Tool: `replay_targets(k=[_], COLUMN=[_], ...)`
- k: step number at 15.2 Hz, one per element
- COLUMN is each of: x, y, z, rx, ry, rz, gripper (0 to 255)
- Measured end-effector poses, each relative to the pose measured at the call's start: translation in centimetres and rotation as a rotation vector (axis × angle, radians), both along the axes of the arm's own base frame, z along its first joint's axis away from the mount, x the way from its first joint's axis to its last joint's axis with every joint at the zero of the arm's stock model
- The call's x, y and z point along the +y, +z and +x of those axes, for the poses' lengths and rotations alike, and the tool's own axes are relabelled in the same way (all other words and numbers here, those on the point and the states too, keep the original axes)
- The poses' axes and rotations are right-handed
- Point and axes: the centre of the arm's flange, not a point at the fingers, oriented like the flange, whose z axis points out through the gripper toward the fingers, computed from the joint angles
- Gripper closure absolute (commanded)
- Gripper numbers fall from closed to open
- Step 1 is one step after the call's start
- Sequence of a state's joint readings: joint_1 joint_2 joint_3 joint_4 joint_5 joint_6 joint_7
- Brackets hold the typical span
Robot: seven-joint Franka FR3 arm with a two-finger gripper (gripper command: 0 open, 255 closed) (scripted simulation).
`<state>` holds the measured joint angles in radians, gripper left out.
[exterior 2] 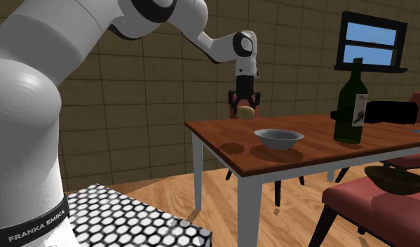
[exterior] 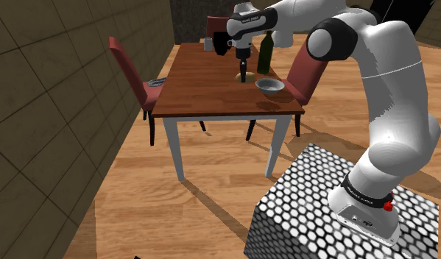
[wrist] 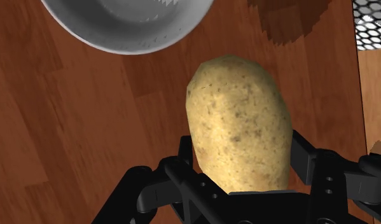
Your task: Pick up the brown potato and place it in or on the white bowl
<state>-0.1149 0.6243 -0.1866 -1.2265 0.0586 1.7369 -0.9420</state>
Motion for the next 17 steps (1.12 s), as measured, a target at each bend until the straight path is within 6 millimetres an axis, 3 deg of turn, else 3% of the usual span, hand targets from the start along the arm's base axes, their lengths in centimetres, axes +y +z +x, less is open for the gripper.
replay_targets(k=[8, 12, 17], x=[0.0, -3.6, -9.6], y=[4.0, 3.9, 4.0], z=[0.0, -1.8, -4.1], rx=[0.0, 0.0, 0.0], ry=[0.0, -0.001, -0.001], rz=[0.0, 0.0, 0.0], gripper=[255, 255, 255])
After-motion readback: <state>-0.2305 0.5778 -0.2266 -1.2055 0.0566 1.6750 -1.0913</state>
